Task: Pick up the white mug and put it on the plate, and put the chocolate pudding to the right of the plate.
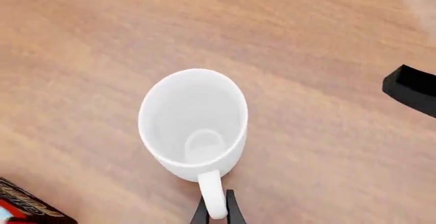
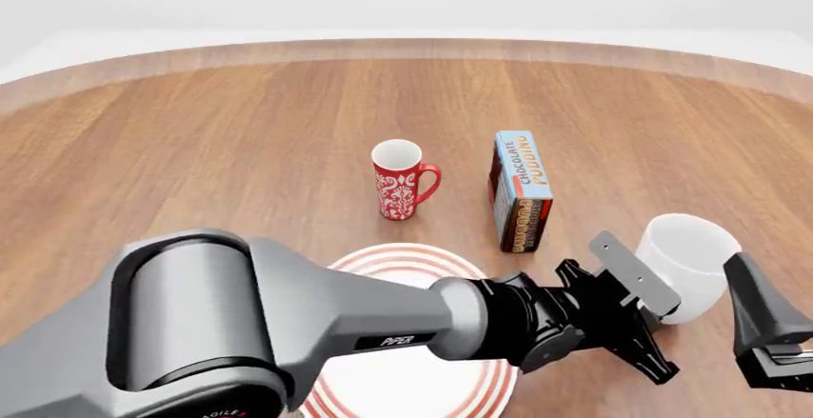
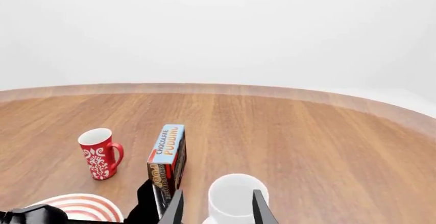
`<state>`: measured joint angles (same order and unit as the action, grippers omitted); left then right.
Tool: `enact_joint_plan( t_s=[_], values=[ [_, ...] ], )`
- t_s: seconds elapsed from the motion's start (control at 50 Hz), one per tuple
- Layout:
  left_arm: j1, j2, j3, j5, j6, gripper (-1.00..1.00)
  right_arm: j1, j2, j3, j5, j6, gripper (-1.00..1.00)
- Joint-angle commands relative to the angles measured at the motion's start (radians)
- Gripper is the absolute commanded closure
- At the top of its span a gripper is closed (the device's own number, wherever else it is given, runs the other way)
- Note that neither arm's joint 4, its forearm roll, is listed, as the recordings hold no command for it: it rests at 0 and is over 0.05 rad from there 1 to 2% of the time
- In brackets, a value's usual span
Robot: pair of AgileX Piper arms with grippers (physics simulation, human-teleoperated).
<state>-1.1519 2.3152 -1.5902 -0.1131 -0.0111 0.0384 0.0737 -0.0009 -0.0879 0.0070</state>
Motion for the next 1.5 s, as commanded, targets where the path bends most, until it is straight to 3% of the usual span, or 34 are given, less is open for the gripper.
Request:
enact_joint_plan(
  t_s=[0.02,0.4,1.5],
  values=[
    [-0.010,-0.037,0.062,-0.046,0.007,1.00,0.000,0.000,0.000,0.000,0.000,-1.00],
    [0.021,-0.065,0.120,-0.095,0.021,1.00,0.000,0.000,0.000,0.000,-0.001,-1.00],
    [0.037,-0.311,0.362,-0.181,0.038,1.00,0.000,0.000,0.000,0.000,0.001,-1.00]
  ],
)
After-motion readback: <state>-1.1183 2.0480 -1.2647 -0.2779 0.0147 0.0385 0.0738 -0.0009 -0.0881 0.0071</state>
